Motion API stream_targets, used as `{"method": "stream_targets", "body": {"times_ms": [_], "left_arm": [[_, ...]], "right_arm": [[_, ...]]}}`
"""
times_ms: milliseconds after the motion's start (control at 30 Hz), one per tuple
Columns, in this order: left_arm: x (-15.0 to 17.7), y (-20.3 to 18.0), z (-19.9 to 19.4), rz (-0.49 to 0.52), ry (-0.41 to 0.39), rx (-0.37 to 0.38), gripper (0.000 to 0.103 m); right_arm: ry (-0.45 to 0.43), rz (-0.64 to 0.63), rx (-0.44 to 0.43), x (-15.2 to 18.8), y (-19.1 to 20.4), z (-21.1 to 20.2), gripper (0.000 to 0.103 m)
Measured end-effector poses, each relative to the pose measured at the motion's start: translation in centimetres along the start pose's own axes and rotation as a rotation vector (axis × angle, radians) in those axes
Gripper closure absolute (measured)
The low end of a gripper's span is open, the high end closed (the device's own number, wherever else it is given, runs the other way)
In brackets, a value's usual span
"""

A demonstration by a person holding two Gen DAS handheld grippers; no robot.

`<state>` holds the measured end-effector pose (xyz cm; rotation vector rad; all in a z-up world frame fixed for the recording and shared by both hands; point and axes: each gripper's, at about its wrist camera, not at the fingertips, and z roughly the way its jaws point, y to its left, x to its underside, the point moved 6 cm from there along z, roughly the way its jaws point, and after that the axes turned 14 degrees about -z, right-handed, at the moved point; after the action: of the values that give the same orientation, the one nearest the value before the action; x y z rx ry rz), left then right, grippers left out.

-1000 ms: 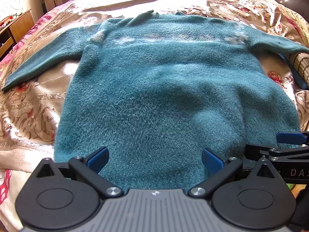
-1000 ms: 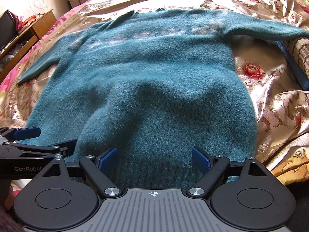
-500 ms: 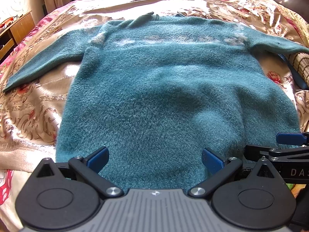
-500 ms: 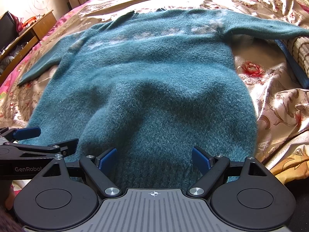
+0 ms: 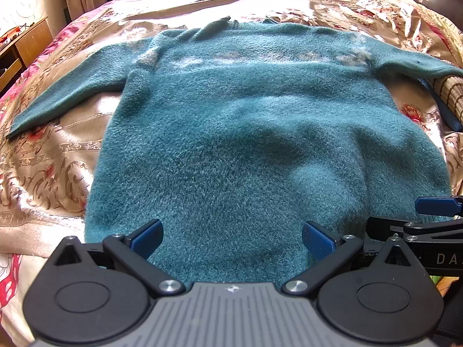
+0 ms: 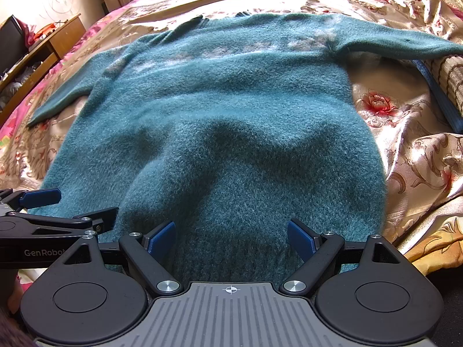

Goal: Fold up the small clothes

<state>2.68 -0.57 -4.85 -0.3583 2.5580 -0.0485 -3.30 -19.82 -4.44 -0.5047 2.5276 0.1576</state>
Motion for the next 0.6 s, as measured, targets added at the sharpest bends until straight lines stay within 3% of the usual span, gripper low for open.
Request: {"method": "stream_targets", "body": {"times_ms": [600], "left_arm": [[0.12, 0.01, 0.12, -0.001, 0.003, -0.002, 0.000]], "right_arm": [[0.002, 0.000, -0.001, -0.02, 0.06, 0.06, 0.017]]}}
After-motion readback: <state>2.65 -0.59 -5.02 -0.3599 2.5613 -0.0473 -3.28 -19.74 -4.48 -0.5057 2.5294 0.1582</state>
